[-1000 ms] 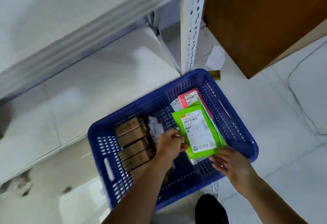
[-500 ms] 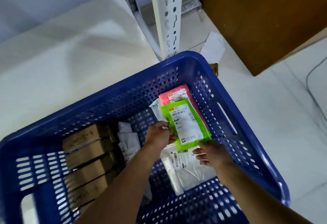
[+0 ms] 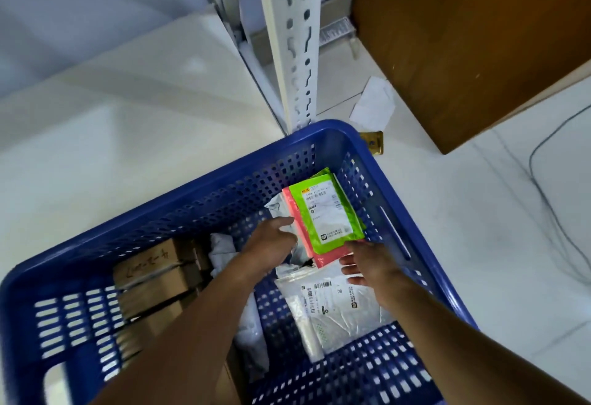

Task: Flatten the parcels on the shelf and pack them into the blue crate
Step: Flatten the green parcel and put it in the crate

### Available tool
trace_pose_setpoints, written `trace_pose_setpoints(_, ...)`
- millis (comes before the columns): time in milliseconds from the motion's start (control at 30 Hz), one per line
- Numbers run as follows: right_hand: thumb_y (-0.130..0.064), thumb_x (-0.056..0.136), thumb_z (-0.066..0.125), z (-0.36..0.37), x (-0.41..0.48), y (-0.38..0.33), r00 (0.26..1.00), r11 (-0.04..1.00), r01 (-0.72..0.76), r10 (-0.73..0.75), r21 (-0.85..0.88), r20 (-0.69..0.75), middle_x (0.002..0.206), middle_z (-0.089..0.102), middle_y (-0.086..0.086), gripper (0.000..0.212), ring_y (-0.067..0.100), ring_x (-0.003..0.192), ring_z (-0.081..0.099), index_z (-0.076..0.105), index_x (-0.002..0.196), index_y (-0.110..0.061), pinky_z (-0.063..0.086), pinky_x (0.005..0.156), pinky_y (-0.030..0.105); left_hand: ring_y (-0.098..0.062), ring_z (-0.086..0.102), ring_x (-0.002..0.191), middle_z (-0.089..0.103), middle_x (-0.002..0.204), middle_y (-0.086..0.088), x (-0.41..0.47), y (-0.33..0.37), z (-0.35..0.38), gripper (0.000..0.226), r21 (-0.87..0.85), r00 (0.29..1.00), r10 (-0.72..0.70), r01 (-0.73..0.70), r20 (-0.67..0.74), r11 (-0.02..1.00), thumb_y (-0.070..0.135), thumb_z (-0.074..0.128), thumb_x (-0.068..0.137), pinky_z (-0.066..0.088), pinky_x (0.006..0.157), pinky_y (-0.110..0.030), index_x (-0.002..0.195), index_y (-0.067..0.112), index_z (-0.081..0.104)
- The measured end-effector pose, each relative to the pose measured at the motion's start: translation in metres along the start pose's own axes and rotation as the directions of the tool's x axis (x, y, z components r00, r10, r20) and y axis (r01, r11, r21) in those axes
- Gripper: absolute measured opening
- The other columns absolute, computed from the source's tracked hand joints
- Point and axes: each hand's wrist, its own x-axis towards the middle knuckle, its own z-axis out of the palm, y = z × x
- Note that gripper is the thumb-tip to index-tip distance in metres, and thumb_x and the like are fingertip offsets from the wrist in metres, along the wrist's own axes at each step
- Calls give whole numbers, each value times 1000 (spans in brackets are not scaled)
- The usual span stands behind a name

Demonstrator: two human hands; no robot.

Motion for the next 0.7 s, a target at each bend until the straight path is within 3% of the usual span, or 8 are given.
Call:
trace_pose_setpoints(133,-20,102,51,-5,-39,-29,1000,1000,24,-24,1,19,76,61,9,20,19,61,55,59,90,-7,46,58,30,-24,64,79,70,88,-8,-33,25,-25,39,-27,998,42,-43,-41,999,8,61,94,46,65,-29,132,19,63)
trace_pose_setpoints(233,-19,101,55,-6,-74,-52,994,994,109,-108,-16,31,86,67,14,14,23,69,60,62,97,-8,49,60,30,-15,73,84,73,104,-6,-67,52,-45,30,-77,995,86,-90,-47,993,13,64,95,54,74,-26,124,20,65)
trace_pose_setpoints(333,-19,101,55,-1,-117,-76,983,983,182,-181,-2,37,89,71,14,13,24,70,63,63,96,-11,53,65,33,-14,74,82,74,104,-3,-111,75,-64,25,-144,990,130,-136,-45,980,14,67,93,57,83,-31,117,19,69)
trace_pose_setpoints(433,-22,101,54,-1,-173,-96,956,954,295,-293,-63,29,90,74,10,14,24,80,68,64,93,-15,56,76,37,-13,74,89,75,101,2,-163,103,-79,13,-144,979,195,-201,-52,969,18,67,92,55,93,-37,97,30,71)
trace_pose_setpoints(533,-21,100,53,-6,-241,-120,904,899,427,-424,-93,52,86,71,9,13,23,79,64,63,96,-13,52,73,37,-22,72,95,77,95,0,-221,133,-105,12,-74,954,294,-299,-66,952,25,66,86,54,86,-36,78,28,74)
trace_pose_setpoints(633,-23,100,54,-14,-312,-152,849,836,527,-528,-154,37,88,72,10,17,18,72,66,62,107,-10,56,67,29,-22,71,97,75,103,-6,-287,173,-136,14,-42,914,396,-400,-88,915,22,63,93,54,85,-33,101,19,75)
trace_pose_setpoints(700,-24,100,55,-22,-362,-173,819,809,572,-573,-137,31,88,75,7,17,15,69,69,61,112,-13,58,64,25,-14,70,90,74,101,-2,-332,198,-160,16,-53,890,447,-452,-89,890,19,60,97,52,74,-22,106,14,73)
